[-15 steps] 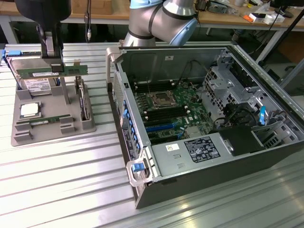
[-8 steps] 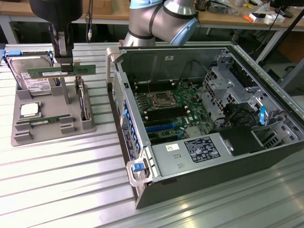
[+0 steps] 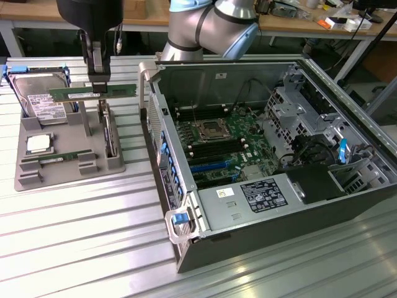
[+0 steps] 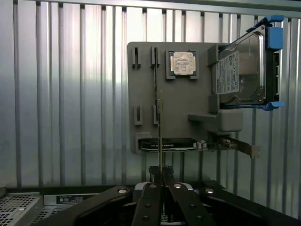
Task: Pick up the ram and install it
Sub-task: 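Pick up the ram and move it above insertion slot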
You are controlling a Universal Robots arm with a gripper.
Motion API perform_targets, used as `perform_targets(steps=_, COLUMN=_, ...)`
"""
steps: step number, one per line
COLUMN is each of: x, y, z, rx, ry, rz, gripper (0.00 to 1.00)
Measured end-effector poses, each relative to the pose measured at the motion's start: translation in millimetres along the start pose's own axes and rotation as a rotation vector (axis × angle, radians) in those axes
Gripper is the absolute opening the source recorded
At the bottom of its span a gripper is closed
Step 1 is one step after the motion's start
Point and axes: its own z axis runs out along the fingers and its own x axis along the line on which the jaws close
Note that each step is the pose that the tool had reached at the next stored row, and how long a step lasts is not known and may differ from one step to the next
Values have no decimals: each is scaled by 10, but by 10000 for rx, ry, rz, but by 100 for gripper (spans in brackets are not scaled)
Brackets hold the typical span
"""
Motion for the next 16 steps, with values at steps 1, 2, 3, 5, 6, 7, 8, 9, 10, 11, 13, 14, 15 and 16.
perform_targets(steps=1, x=0, y=-23, z=-1, rx=0, ry=0, rz=0, gripper=12)
perform_targets(steps=2, x=0, y=-49, z=-2, rx=0, ry=0, rz=0, gripper=12)
perform_targets(steps=3, x=1, y=-77, z=-3, rx=1, ry=-1, rz=0, gripper=12)
perform_targets(steps=5, x=1, y=-107, z=-5, rx=0, ry=0, rz=0, gripper=12)
perform_targets(steps=6, x=1, y=-131, z=-6, rx=0, ry=0, rz=0, gripper=12)
perform_targets(steps=7, x=1, y=-166, z=-7, rx=0, ry=0, rz=0, gripper=12)
perform_targets(steps=8, x=1, y=-194, z=-9, rx=-1, ry=0, rz=0, gripper=12)
perform_targets(steps=9, x=1, y=-218, z=-10, rx=0, ry=0, rz=-1, gripper=12)
perform_targets(steps=10, x=2, y=-249, z=-11, rx=0, ry=0, rz=0, gripper=12)
perform_targets(steps=11, x=2, y=-270, z=-12, rx=0, ry=0, rz=0, gripper=12)
perform_targets(steps=13, x=2, y=-312, z=-14, rx=0, ry=0, rz=0, gripper=12)
perform_targets(steps=14, x=2, y=-335, z=-15, rx=0, ry=0, rz=0, gripper=12)
perform_targets(steps=15, x=2, y=-353, z=-15, rx=1, ry=0, rz=0, gripper=12)
perform_targets(steps=16, x=2, y=-366, z=-16, rx=0, ry=0, rz=-1, gripper=12)
